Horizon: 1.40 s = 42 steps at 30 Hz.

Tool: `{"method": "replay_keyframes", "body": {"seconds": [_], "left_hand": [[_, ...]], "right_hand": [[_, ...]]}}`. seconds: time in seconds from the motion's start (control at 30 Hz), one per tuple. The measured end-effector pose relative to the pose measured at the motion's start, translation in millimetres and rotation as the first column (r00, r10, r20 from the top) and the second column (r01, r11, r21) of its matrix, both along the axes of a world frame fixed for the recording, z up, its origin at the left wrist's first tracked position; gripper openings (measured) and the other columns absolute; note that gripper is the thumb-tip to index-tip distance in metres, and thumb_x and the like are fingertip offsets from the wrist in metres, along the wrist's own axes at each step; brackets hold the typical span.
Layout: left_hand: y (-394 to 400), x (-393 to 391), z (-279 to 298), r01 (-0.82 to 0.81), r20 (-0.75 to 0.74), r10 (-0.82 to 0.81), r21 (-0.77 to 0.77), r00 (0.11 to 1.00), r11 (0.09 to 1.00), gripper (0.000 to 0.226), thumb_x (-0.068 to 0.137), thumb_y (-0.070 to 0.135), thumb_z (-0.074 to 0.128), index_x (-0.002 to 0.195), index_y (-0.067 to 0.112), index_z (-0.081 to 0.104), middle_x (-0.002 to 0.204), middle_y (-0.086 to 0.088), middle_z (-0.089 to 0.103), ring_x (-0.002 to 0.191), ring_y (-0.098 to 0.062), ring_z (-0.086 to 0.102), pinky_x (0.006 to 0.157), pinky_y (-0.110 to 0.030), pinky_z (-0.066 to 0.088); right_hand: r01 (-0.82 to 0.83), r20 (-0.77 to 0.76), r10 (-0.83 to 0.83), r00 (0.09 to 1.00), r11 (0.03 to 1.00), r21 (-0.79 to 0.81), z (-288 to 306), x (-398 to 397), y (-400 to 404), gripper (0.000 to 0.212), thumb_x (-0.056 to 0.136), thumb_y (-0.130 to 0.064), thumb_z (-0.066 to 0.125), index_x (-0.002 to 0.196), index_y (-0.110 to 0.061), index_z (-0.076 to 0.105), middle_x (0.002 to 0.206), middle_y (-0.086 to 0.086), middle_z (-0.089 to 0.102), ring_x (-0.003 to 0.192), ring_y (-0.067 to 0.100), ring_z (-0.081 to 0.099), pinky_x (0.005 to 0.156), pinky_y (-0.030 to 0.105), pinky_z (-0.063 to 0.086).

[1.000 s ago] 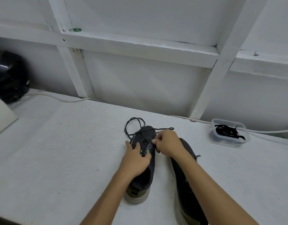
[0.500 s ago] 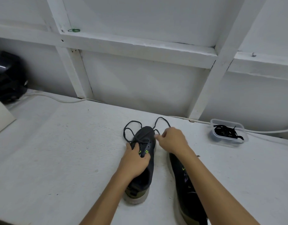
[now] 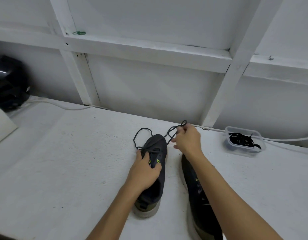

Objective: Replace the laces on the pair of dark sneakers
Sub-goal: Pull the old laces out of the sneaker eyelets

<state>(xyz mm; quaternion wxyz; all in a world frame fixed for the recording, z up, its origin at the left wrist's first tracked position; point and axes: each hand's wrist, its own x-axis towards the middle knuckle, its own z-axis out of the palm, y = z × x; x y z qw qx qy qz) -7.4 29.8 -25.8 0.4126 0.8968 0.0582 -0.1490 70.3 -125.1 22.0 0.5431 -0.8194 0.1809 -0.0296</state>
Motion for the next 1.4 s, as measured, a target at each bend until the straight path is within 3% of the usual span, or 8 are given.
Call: {"method": "replay_keyframes", "body": {"seconds": [0.17,0.33,0.5,0.7,0.87,1.07,1.27,1.4], "left_hand": [[0,1,0,0.004,0.033,-0.004,0.018,0.999,1.0,0.064,0.094,0.045,0.05,0.152,0.024,0.035,0.163,0.001,0.016,0.132,-0.023,0.048,0.109,-0.042,0.043],[-1,2,0,0.004,0.039,-0.005,0.025,0.999,1.0,0.064,0.094,0.042,0.05,0.154,0.028,0.031,0.165,-0.003,0.012,0.136,-0.027,0.044,0.111,-0.044,0.041],[-2,3,-1,0.0,0.027,-0.001,0.063,1.0,0.998,0.07,0.096,0.043,0.049,0.158,0.022,0.024,0.169,0.0,-0.005,0.145,-0.025,0.034,0.115,-0.038,0.034],[-4,-3,1,-0.025,0.074,0.01,0.192,0.997,0.981,0.061,0.097,0.049,0.047,0.149,0.017,0.04,0.156,-0.003,0.019,0.136,-0.027,0.032,0.109,-0.039,0.04],[-5,-3,5,-0.02,0.06,0.008,0.202,0.998,0.979,0.053,0.098,0.047,0.048,0.141,0.016,0.047,0.148,-0.003,0.023,0.128,-0.028,0.035,0.105,-0.036,0.041],[-6,-2,6,-0.042,0.077,0.023,0.26,0.997,0.965,0.04,0.095,0.049,0.048,0.121,0.019,0.051,0.134,-0.002,0.029,0.118,-0.027,0.035,0.095,-0.035,0.043],[-4,0,3,-0.011,0.064,-0.007,0.28,0.998,0.96,0.049,0.096,0.052,0.045,0.133,0.02,0.049,0.143,0.001,0.03,0.126,-0.026,0.033,0.099,-0.038,0.044],[-4,0,2,-0.001,0.054,-0.015,0.282,0.998,0.959,0.05,0.097,0.052,0.043,0.135,0.019,0.048,0.147,0.001,0.028,0.128,-0.027,0.032,0.101,-0.039,0.043]], "right_hand": [[-0.366,-0.285,0.345,0.894,0.93,-0.023,-4,-13,1,0.028,0.095,-0.041,0.068,0.092,-0.013,0.07,0.092,0.006,0.073,0.079,0.016,0.074,0.052,0.026,0.059],[-0.414,-0.248,0.4,0.882,0.91,-0.007,-11,-18,4,0.054,0.087,-0.063,0.066,0.093,-0.011,0.074,0.093,0.003,0.075,0.086,0.015,0.074,0.062,0.03,0.064],[-0.569,-0.244,0.53,0.812,0.812,-0.129,-12,-18,-10,0.014,0.088,-0.035,0.077,0.09,-0.022,0.075,0.094,-0.003,0.076,0.092,0.019,0.074,0.08,0.04,0.064],[-0.302,-0.067,0.308,0.949,0.95,0.082,-8,-11,-9,0.016,0.106,-0.019,0.048,0.093,-0.017,0.059,0.087,0.004,0.071,0.071,0.012,0.075,0.058,0.03,0.06],[-0.031,0.025,0.026,0.999,0.975,0.222,1,-6,-12,0.017,0.107,-0.024,0.048,0.106,-0.012,0.059,0.096,0.009,0.068,0.072,0.013,0.073,0.053,0.026,0.058],[-0.425,-0.275,0.406,0.872,0.905,-0.013,-19,-17,-4,0.034,0.088,-0.043,0.076,0.106,-0.015,0.071,0.101,0.002,0.072,0.087,0.015,0.073,0.055,0.026,0.059],[-0.433,-0.144,0.411,0.9,0.883,-0.182,-25,-15,-1,0.009,0.092,-0.025,0.072,0.09,-0.018,0.075,0.091,-0.001,0.074,0.086,0.016,0.07,0.079,0.04,0.062],[-0.198,-0.036,0.198,0.98,0.98,-0.025,-13,-5,-7,0.012,0.099,-0.018,0.063,0.088,-0.015,0.068,0.087,0.006,0.073,0.083,0.018,0.074,0.069,0.039,0.064]]}}
